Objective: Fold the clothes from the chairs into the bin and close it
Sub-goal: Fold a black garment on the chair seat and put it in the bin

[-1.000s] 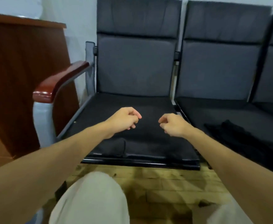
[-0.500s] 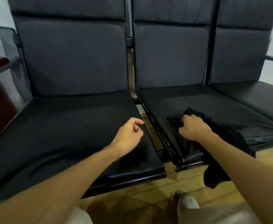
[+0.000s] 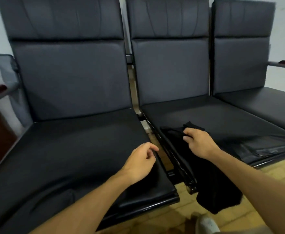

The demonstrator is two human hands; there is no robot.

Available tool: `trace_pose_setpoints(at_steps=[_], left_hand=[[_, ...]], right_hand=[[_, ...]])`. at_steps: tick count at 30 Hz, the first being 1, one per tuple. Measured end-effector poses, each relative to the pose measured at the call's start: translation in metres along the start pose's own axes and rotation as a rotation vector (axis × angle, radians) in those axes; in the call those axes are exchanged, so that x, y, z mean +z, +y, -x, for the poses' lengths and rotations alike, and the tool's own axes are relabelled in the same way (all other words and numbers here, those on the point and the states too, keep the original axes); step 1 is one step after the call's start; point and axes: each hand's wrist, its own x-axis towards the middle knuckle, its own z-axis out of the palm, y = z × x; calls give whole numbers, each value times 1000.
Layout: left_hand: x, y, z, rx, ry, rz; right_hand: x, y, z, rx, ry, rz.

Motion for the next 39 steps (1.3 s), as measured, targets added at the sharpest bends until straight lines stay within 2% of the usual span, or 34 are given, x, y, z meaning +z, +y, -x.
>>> trace_pose_setpoints(at_steps=[4,8,11,14,19,21,24,27,29,31,35,37,39], left_hand=[[-30,1,11,-141,48,163],[-66,-4,28,-246,104,474],[-91,-11,47,-277,181,638],[-109,-28,70,-278,311,519],[-135,-47,104,-358,359,498],[-144,-50,111,-394,315,503],[-152,-55,120,-479,203,437],[-155,-63,125,-543,152,155],[-158,-66,124,-570,184,84],[-159,-70,121,-579,208,61],[-158,-78,115,-558,181,-96],[-157,-81,111,-541,182,-107],[-158,-81,109,-528,196,-96]], right_hand=[[9,-59,4,-85,87,-305],[34,-116,10,-97,-5,-674],[57,-149,20,-155,-167,-685],[75,-169,25,-212,-343,-657],[84,-183,29,-262,-610,-594],[84,-181,27,-315,-549,-473],[81,-169,20,-465,-382,32],[86,-153,16,-447,-520,332],[90,-149,16,-413,-599,351],[91,-150,16,-435,-555,322],[91,-155,9,-458,-402,274],[87,-154,1,-426,-319,165],[76,-152,-7,-350,-132,14]])
